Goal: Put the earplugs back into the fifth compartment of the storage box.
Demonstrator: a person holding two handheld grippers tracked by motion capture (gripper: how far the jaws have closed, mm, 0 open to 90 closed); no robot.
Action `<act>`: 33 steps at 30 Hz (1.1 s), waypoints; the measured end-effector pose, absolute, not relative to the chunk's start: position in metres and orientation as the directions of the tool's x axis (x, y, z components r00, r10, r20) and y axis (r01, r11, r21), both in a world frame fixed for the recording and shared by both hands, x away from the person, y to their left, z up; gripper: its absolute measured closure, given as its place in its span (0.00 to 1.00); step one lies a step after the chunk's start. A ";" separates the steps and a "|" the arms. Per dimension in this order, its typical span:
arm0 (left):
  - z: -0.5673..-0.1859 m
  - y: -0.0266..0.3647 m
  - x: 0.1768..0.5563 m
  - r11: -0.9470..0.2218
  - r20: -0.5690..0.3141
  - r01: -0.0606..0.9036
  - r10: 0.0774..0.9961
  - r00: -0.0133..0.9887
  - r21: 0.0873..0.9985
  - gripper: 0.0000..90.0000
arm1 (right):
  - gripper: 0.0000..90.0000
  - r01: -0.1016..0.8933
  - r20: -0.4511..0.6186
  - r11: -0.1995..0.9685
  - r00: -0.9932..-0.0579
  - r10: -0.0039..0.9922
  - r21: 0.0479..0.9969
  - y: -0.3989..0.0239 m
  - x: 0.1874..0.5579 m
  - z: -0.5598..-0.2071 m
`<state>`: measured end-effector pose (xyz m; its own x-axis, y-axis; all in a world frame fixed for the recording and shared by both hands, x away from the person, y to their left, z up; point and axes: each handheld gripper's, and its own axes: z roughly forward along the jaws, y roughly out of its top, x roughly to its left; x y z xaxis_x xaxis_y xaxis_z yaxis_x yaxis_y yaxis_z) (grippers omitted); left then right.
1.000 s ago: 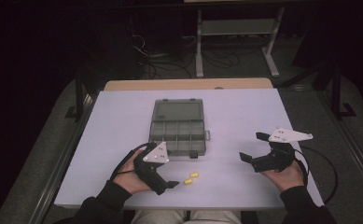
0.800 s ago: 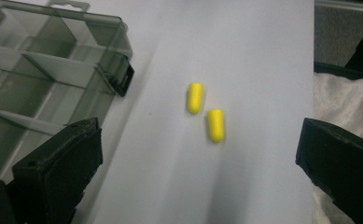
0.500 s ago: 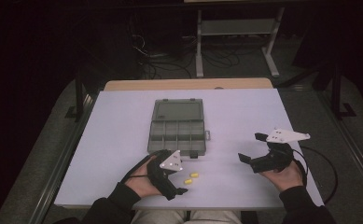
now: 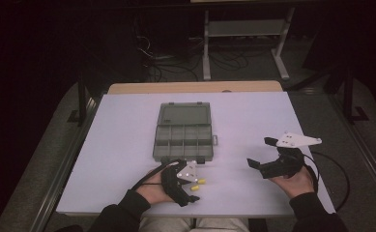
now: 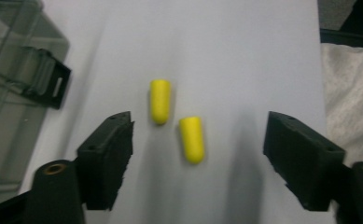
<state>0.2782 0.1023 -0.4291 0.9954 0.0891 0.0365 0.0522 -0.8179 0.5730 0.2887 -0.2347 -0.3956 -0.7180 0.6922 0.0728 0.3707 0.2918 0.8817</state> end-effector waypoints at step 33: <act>-0.394 0.112 0.289 -0.809 0.012 0.068 0.091 0.996 0.584 0.90 | 0.00 0.373 0.077 0.287 -0.716 0.693 0.883 -0.236 0.288 -0.395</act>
